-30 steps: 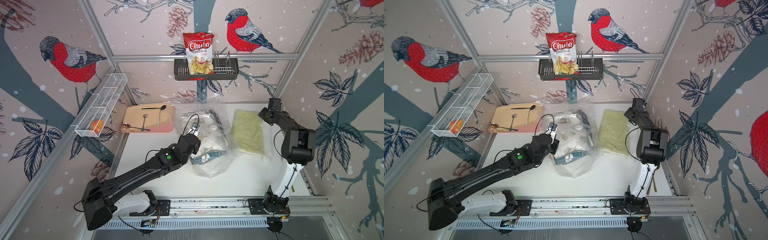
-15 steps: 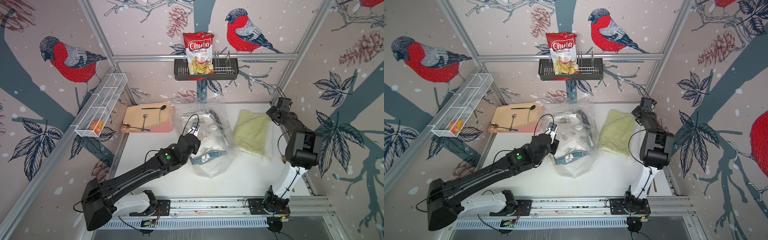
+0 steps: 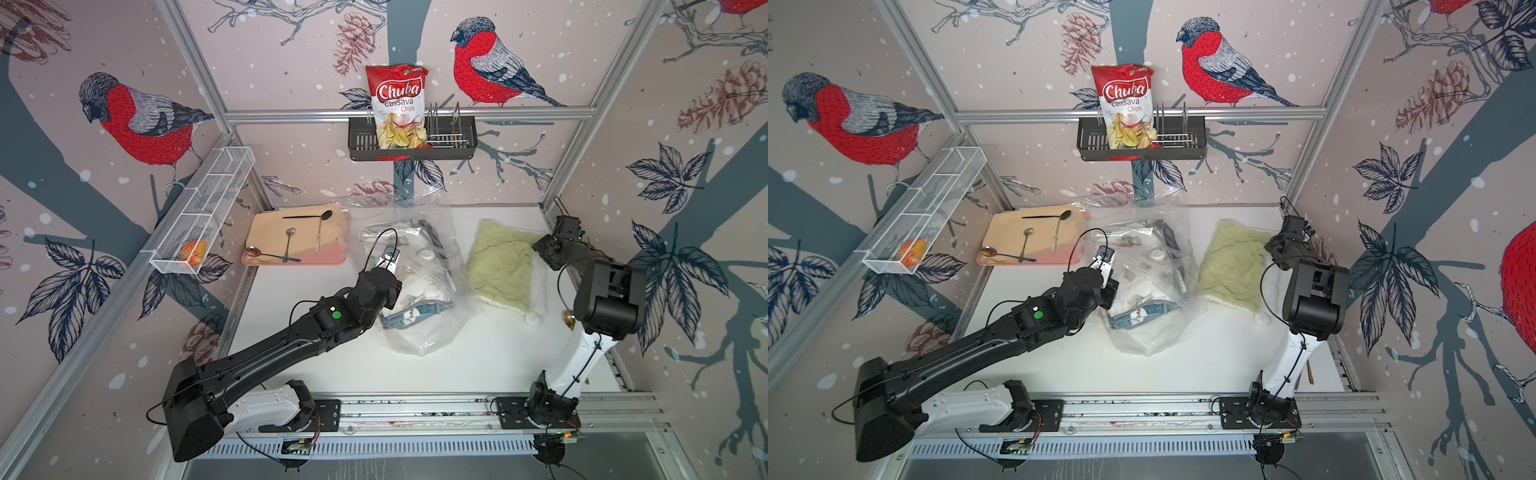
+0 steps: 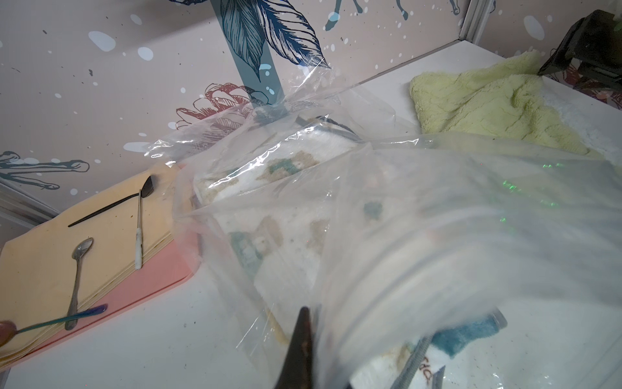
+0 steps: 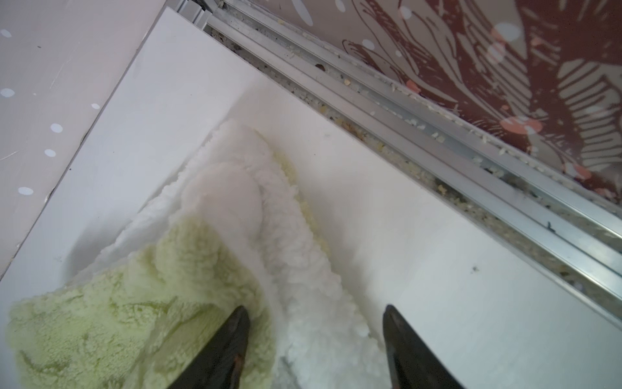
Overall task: Take the blanket out of the vacuum bag
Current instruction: Place the blanket at the corner of the board.
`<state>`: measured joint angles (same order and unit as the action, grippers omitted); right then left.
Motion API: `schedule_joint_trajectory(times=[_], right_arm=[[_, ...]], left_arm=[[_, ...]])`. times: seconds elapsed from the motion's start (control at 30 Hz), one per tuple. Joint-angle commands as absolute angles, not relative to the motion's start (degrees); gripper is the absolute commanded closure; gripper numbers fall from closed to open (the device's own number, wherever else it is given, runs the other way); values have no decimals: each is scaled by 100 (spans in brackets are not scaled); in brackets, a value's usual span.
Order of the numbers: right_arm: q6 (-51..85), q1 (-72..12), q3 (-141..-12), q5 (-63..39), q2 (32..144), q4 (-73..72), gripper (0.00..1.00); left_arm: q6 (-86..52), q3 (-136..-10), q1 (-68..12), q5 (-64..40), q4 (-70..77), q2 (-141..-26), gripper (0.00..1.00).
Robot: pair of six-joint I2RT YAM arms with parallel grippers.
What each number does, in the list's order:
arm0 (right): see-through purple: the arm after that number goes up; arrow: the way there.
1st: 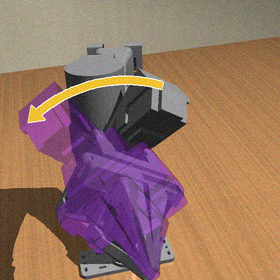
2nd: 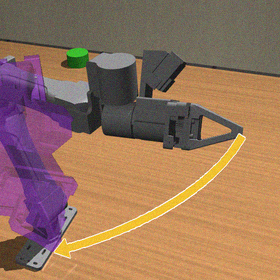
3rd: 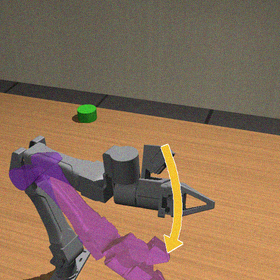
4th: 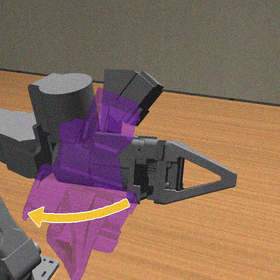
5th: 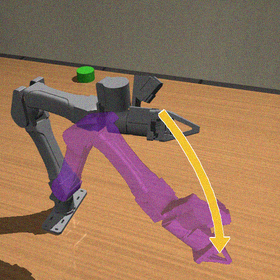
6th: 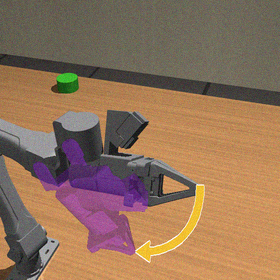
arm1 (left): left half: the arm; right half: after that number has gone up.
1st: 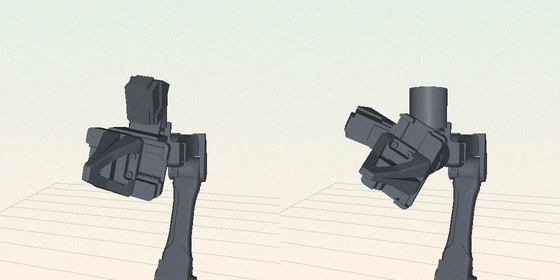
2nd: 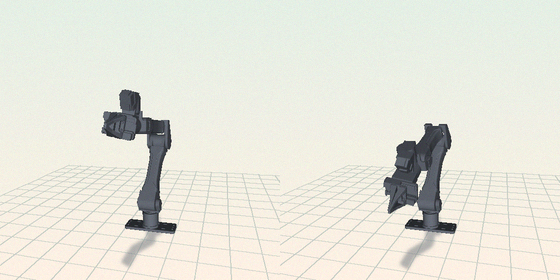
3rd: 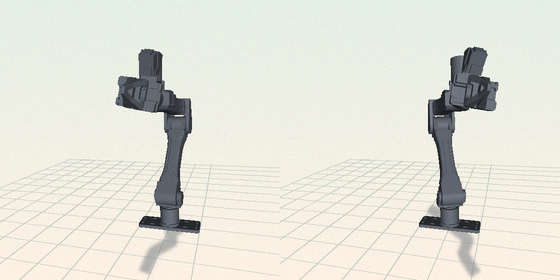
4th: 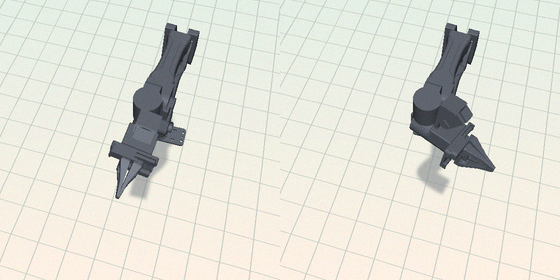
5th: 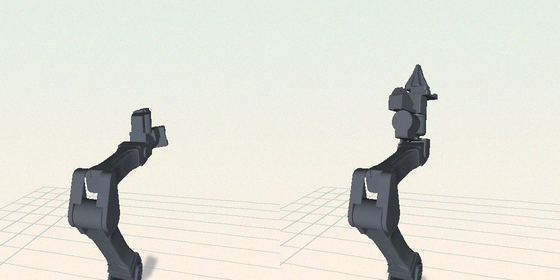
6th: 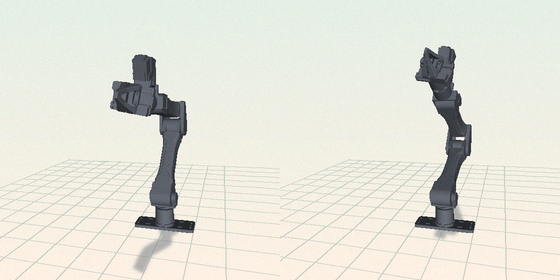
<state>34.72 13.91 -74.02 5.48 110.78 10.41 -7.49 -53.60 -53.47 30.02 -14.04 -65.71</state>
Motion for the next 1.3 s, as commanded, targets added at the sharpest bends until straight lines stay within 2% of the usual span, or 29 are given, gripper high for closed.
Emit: schedule_joint_trajectory(times=[0.0, 0.17, 0.23, 0.37, 0.53, 0.63, 0.77, 1.0, 1.1, 1.2, 1.27], right_arm=[[3559, 1387, -7220, 370, 10938, 875, 35], [3566, 1188, -7092, -32, 11116, 705, 49], [3533, 1006, -7262, 34, 11328, 781, 50], [3705, 863, -7790, 86, 11799, 839, 50], [3694, 791, -9170, -129, 12592, 1126, 48], [3621, 757, -9612, 102, 12536, 1788, 41], [3724, 840, -8254, 194, 11297, 1388, 30], [3613, 1075, -5873, 66, 9384, 1210, 28], [3485, 1209, -5153, -53, 8916, 1193, 29], [3308, 1282, -4826, -127, 8780, 1224, 35], [3224, 1298, -4738, -98, 8797, 1239, 43]], left_arm=[[-786, -5390, -5340, 2990, -1210, -6548, 100], [-784, -5391, -5336, 2997, -1213, -6540, 100], [-774, -5393, -5340, 3018, -1220, -6535, 100], [-765, -5390, -5336, 3033, -1210, -6531, 100], [-756, -5384, -5335, 3064, -1207, -6552, 100], [-756, -5376, -5335, 3077, -1206, -6550, 100], [-782, -5405, -5341, 2989, -1232, -6488, 100], [-835, -5395, -5336, 2896, -1217, -6312, 100], [-853, -5405, -5343, 2817, -1239, -6284, 100], [-870, -5405, -5344, 2722, -1226, -6250, 100], [-870, -5405, -5344, 2689, -1233, -6249, 100]])
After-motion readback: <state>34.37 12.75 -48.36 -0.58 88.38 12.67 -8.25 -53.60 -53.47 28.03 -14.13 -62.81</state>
